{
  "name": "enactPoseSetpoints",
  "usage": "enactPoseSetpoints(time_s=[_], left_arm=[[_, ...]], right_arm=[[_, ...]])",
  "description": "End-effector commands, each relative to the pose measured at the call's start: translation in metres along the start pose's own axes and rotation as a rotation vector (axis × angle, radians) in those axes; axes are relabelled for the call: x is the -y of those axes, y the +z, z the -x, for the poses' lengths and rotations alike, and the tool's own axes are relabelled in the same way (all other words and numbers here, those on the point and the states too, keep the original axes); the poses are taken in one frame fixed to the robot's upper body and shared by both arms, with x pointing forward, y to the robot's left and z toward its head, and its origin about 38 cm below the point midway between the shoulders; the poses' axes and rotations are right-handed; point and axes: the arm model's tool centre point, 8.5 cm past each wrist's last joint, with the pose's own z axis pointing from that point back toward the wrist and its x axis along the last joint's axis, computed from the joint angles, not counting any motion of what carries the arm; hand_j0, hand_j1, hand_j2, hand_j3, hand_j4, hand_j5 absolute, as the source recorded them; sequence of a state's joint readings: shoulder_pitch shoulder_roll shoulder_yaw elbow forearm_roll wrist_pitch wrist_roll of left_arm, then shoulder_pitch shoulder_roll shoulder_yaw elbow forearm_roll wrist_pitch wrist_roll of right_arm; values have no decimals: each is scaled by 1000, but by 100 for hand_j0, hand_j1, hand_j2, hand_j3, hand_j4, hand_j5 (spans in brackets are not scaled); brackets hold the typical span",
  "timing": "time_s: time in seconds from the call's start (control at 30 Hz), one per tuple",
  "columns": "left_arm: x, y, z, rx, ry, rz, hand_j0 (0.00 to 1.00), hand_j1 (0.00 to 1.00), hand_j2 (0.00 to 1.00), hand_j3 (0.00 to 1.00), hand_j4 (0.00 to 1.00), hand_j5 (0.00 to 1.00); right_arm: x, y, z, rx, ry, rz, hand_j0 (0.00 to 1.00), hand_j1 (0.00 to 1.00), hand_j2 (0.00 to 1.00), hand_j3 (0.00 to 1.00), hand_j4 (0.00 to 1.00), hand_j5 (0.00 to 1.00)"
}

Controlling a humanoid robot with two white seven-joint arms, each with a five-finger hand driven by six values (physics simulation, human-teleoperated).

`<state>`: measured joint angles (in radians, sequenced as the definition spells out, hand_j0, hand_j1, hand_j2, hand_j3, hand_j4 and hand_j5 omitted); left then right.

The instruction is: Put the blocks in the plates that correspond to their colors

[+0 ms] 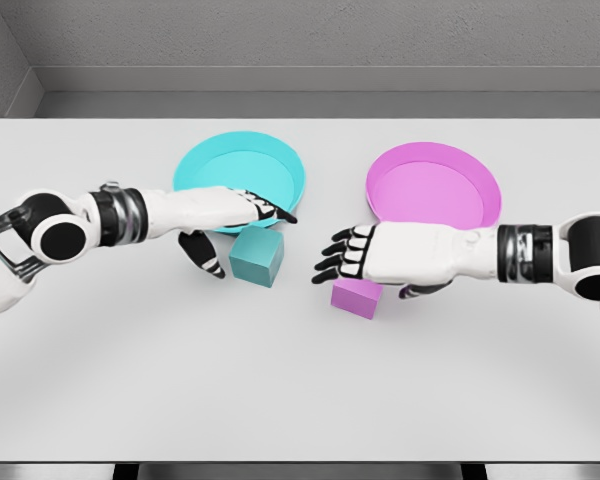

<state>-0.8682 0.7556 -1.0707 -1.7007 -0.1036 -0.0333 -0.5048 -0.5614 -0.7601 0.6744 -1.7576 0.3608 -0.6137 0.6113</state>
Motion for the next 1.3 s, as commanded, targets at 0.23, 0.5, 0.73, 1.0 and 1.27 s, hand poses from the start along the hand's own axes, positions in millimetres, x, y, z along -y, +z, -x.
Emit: enactPoseSetpoints(time_s=[0.23, 0.5, 0.73, 1.0, 1.27], left_arm=[[7, -13, 8, -28, 28, 25, 100, 100, 100, 100, 100, 100], [10, -32, 17, -46, 54, 42, 100, 100, 100, 100, 100, 100], [14, -35, 15, -41, 49, 59, 100, 100, 100, 100, 100, 100], [13, -38, 13, -47, 5, 60, 84, 84, 84, 84, 84, 84], [13, -38, 10, -33, 0, 61, 72, 72, 72, 72, 72, 72]], right_arm=[[-5, -11, 2, -3, -5, -1, 100, 100, 100, 100, 100, 100], [-16, -15, 9, -37, -1, -37, 100, 100, 100, 100, 100, 100], [-26, -12, 19, -68, -19, -59, 100, 100, 100, 100, 100, 100], [-26, -23, 15, -58, -7, -56, 100, 100, 100, 100, 100, 100], [-35, -25, 21, -73, -35, -67, 100, 100, 100, 100, 100, 100]])
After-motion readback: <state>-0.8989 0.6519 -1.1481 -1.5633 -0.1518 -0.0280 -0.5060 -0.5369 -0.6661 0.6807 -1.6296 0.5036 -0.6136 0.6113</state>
